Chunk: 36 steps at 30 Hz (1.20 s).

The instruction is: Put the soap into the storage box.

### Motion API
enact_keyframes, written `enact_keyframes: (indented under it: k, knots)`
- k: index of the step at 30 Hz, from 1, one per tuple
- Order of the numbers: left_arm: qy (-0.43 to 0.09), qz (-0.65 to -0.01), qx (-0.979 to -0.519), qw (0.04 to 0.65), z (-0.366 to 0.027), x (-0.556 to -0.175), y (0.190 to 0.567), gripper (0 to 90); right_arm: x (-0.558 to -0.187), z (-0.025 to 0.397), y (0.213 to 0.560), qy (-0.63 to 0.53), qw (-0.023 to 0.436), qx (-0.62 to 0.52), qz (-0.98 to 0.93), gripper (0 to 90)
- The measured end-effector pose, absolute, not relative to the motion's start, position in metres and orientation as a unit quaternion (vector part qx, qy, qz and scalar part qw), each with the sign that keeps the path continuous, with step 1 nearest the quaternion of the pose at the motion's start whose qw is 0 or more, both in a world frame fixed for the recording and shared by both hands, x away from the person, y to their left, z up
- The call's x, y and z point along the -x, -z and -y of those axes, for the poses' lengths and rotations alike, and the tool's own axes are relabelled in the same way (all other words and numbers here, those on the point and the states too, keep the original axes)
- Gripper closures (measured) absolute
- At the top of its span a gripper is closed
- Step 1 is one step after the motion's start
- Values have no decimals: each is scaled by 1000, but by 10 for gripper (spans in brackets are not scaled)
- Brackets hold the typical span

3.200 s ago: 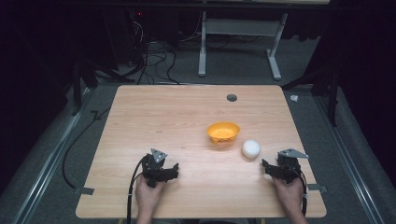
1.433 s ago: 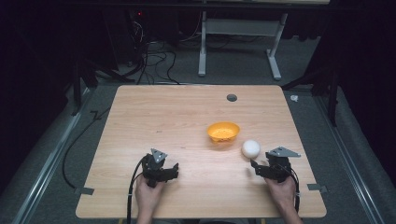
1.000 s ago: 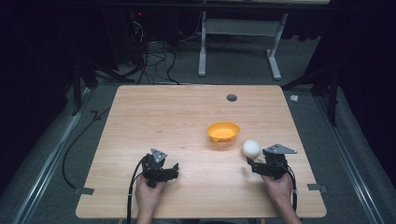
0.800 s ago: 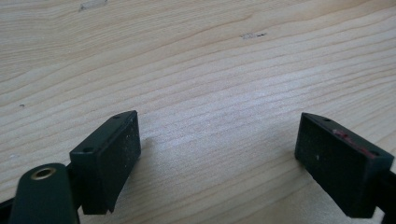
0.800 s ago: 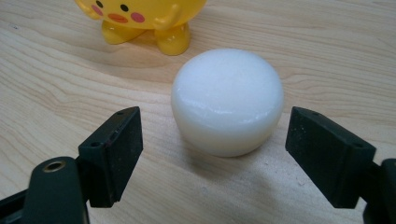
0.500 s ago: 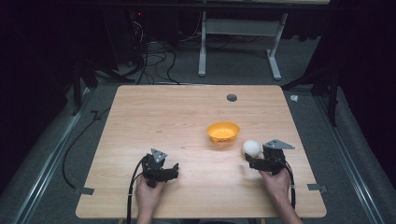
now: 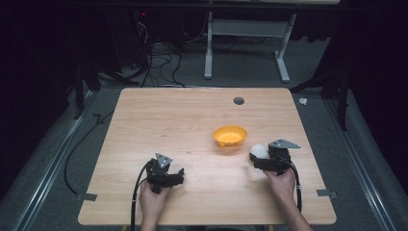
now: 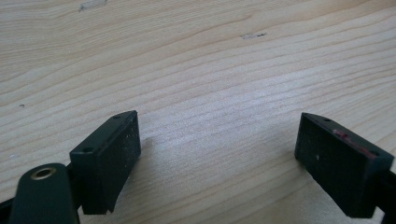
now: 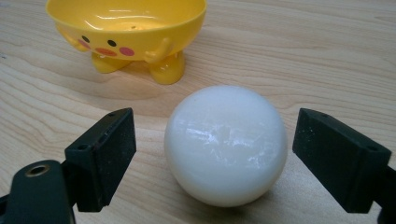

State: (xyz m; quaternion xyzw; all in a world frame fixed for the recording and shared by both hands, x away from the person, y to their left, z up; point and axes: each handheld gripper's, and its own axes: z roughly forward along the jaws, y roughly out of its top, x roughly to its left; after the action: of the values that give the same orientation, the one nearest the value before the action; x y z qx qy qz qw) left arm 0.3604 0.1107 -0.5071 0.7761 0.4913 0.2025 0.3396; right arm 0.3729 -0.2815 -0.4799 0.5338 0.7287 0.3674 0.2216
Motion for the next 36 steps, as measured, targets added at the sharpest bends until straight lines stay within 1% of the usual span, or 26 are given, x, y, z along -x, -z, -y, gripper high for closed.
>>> enact_keyframes:
  k: [16, 17, 22, 36]
  knots:
    - [-201, -491, -776, 340, -111, -360, 507, 147, -387, 277, 494, -337, 206, -553, -734, 160]
    - [-201, -491, -777, 340, -111, -360, 507, 147, -388, 277, 496, -334, 205, -554, -734, 188]
    - [-201, -491, -777, 340, -111, -360, 507, 147, -390, 275, 499, -329, 212, -555, -734, 229]
    - [-201, -491, -776, 340, -111, -360, 507, 147, -388, 274, 499, -330, 211, -550, -737, 234]
